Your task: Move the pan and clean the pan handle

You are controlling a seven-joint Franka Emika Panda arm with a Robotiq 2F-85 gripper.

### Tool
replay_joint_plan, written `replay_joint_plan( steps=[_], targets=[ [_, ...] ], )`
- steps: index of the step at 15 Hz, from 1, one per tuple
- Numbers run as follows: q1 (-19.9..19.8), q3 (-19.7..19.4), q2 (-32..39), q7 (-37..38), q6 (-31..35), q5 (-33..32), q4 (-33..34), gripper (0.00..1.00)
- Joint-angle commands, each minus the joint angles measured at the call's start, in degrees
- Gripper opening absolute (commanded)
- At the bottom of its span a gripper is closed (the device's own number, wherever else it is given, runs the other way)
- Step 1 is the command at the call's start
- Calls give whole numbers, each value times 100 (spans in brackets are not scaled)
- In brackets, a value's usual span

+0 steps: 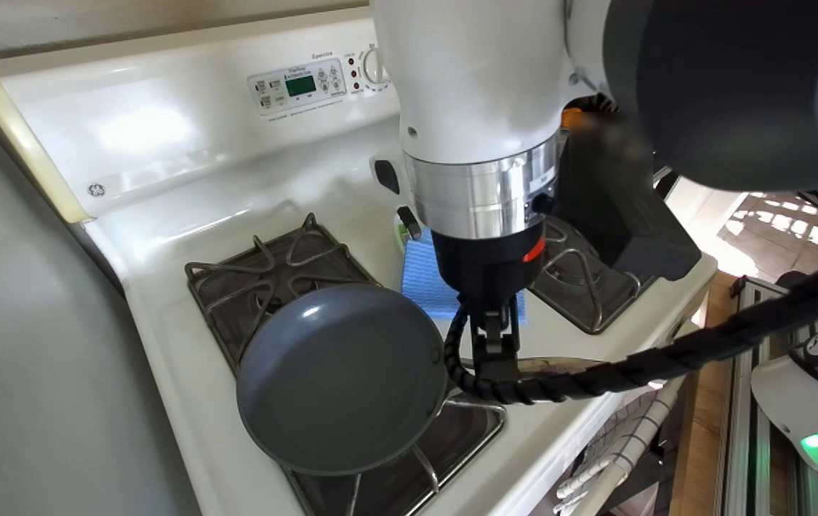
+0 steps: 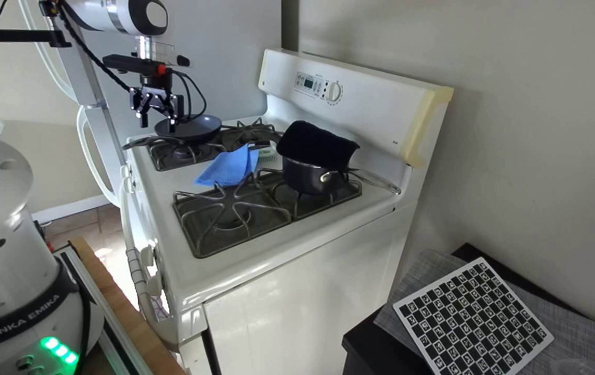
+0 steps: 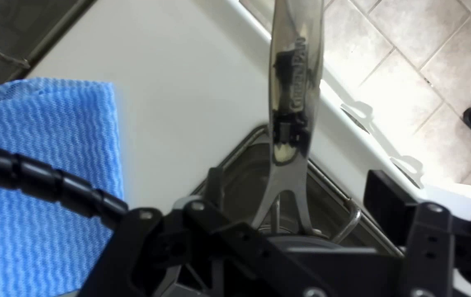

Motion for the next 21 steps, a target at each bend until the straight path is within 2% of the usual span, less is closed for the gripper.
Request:
replay_joint_plan(
  steps=[1,4,7,8,9,15,18,21],
  targets=[
    [-34,13,-437,301,-255,-233,-161,100],
    [-105,-21,-892,560,-373,-437,-381,100],
    [-256,-43,-1334,626,-302,-1092,-632,100],
    [-318,-96,-1468,564,-109,-1078,-750,100],
    [-263,-24,-1037,518,-292,-886,-364,100],
    [-357,-68,-1352,515,-293,-973,-562,100],
    [-680,-180,-1592,729,-142,-1861,-844,100],
    [-924,-343,-1832,620,597,-2745,-1283,100]
  ],
)
